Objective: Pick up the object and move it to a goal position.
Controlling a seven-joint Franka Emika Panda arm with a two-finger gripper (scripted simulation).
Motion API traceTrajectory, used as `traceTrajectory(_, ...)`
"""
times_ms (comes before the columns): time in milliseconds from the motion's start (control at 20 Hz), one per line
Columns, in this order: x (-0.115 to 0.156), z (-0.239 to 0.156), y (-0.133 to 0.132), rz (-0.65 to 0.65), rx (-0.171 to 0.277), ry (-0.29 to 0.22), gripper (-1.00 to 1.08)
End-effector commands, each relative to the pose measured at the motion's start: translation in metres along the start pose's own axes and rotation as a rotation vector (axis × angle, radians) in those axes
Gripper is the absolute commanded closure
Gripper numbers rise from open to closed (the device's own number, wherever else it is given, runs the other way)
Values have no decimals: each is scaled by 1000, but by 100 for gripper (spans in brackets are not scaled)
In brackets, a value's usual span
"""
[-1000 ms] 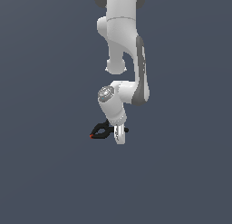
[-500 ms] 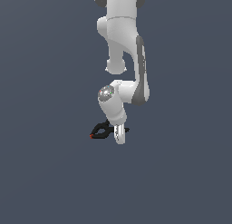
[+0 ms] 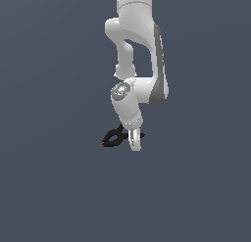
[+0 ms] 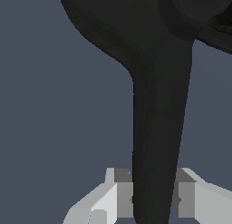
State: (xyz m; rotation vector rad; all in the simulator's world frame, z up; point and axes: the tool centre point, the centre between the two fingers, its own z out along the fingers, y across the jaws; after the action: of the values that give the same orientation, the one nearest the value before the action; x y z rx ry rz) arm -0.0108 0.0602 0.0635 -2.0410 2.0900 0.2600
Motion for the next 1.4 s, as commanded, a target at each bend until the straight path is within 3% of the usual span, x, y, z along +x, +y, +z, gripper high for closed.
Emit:
traceTrajectory(0, -15, -17, 0, -1, 4, 0, 108)
traceTrajectory(900, -160, -178, 12, 0, 4, 4, 108)
traceTrajectory(1350, -206, -228, 13, -1, 4, 2, 108)
